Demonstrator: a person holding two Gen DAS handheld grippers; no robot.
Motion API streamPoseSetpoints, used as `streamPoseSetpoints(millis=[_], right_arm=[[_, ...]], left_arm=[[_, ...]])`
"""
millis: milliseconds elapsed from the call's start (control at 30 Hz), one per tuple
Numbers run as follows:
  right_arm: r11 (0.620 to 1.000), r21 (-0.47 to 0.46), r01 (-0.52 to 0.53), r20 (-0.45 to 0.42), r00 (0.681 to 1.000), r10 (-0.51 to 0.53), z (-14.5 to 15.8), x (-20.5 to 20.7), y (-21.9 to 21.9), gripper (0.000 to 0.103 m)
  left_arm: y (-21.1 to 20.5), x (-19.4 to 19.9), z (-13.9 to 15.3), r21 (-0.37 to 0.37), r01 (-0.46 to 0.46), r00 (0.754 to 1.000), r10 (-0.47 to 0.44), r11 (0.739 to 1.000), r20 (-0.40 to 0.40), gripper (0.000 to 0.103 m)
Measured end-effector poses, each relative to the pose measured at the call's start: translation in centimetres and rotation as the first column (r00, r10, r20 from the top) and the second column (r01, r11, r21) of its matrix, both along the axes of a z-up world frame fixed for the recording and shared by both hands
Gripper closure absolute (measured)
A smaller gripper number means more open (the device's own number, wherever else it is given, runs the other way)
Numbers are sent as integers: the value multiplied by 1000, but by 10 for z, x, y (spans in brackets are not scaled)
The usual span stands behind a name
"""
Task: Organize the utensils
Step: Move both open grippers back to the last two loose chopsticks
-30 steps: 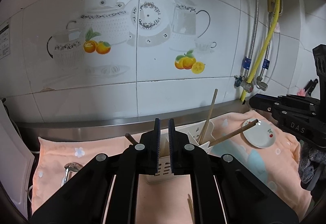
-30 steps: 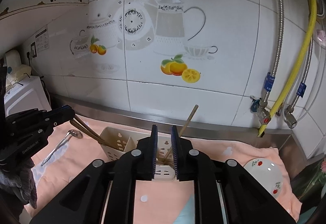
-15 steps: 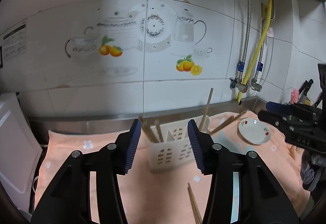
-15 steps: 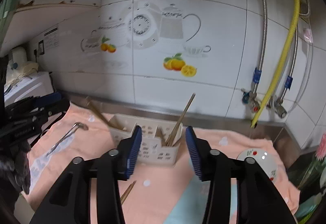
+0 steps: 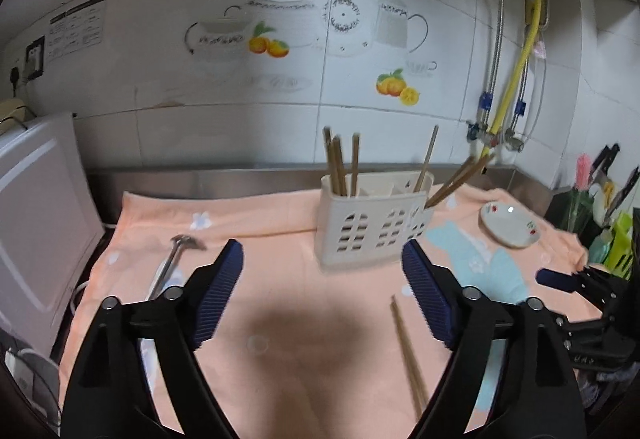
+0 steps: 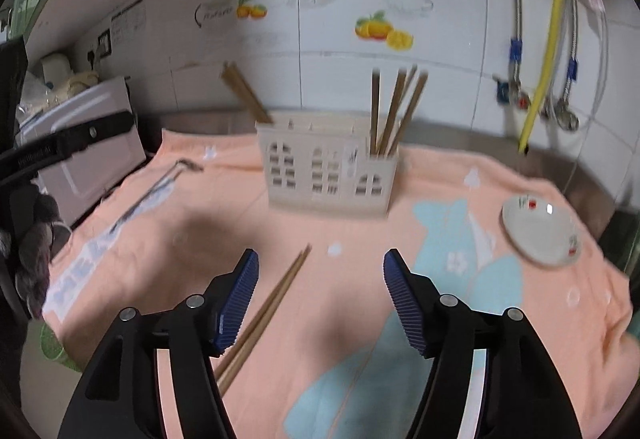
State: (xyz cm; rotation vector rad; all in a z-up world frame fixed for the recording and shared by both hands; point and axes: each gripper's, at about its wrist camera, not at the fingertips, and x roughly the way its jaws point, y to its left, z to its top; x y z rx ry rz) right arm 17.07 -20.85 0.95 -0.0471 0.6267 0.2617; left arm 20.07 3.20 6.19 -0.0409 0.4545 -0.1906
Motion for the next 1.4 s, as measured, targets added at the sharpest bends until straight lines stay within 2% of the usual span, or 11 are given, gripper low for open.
streamPoseSetpoints(millis=[100, 200, 300, 400, 800, 933, 1133, 1333, 1400], right_arm=[[1000, -1, 14, -20, 1000, -14, -20, -14, 6, 31], [1000, 6, 7, -66, 998, -7, -44, -27, 18, 30], [999, -25, 22, -74, 997, -23, -62, -40, 28, 30], [1000, -9, 28, -115, 993, -29, -79, -46, 35, 29], [996, -36, 78, -179, 980, -83, -112, -48, 57, 30], [995, -40, 92, -199, 975, -98, -117, -44, 62, 38], [993, -66, 102, -217, 970, -114, -123, -36, 68, 43], [989, -77, 122, -207, 969, -136, -121, -29, 68, 59], [988, -72, 134, -212, 966, -146, -122, -27, 62, 60]], left_arm=[[4, -13, -11, 18, -24, 1000, 24, 1000, 5, 15], [10, -25, -21, 10, -37, 999, 37, 999, -4, 12], [15, -34, -31, 6, -50, 999, 50, 999, -13, 11], [21, -41, -40, -6, -62, 998, 62, 998, -29, 10], [42, -53, -63, -55, -117, 990, 112, 992, -83, 9], [45, -54, -68, -60, -124, 988, 118, 990, -99, 9], [47, -53, -75, -75, -127, 986, 117, 989, -121, 9], [45, -52, -80, -77, -121, 984, 110, 990, -138, 9], [45, -52, -81, -78, -125, 983, 113, 989, -144, 9]])
